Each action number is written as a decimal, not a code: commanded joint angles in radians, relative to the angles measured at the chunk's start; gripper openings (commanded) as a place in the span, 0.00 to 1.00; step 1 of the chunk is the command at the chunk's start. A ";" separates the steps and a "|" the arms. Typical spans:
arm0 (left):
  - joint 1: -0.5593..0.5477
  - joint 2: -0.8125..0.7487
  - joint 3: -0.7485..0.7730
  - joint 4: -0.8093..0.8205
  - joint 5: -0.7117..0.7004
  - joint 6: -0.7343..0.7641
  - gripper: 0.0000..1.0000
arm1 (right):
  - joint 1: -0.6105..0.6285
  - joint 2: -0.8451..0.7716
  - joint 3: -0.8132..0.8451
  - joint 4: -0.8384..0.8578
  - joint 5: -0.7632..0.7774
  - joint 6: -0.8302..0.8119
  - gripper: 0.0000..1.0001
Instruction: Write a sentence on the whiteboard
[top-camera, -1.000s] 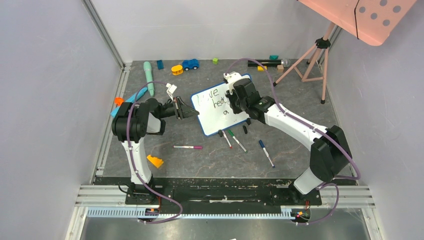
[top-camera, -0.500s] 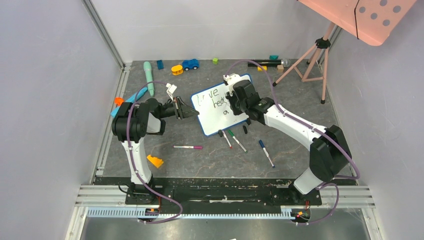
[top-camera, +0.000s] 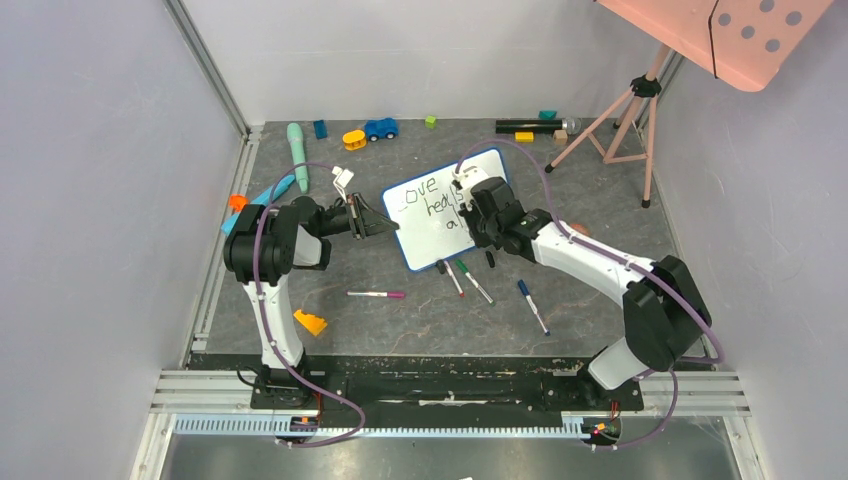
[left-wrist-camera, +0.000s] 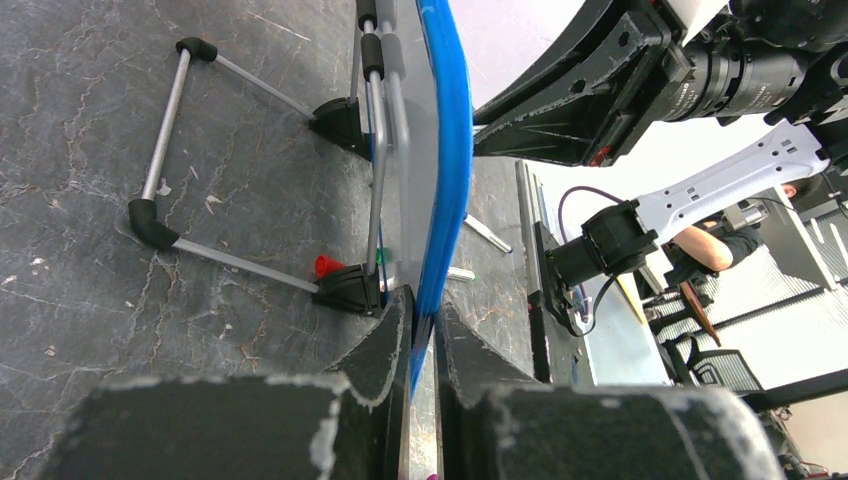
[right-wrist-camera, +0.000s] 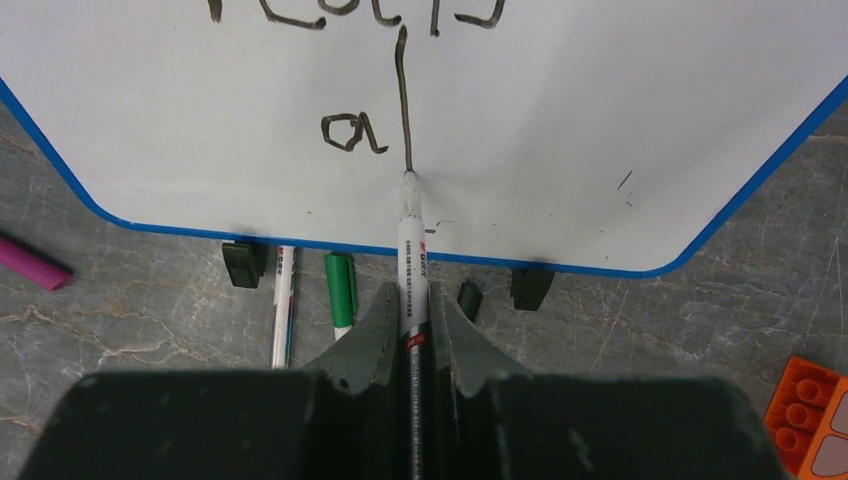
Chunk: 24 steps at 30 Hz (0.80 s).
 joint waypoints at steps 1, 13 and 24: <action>-0.006 -0.004 -0.004 0.045 0.076 0.003 0.02 | -0.003 -0.009 -0.026 0.024 0.014 0.007 0.00; -0.006 -0.004 -0.005 0.045 0.075 0.003 0.02 | -0.036 -0.041 0.139 -0.021 -0.011 0.002 0.00; -0.006 -0.004 -0.004 0.045 0.075 0.003 0.02 | -0.062 0.003 0.163 -0.016 -0.026 -0.001 0.00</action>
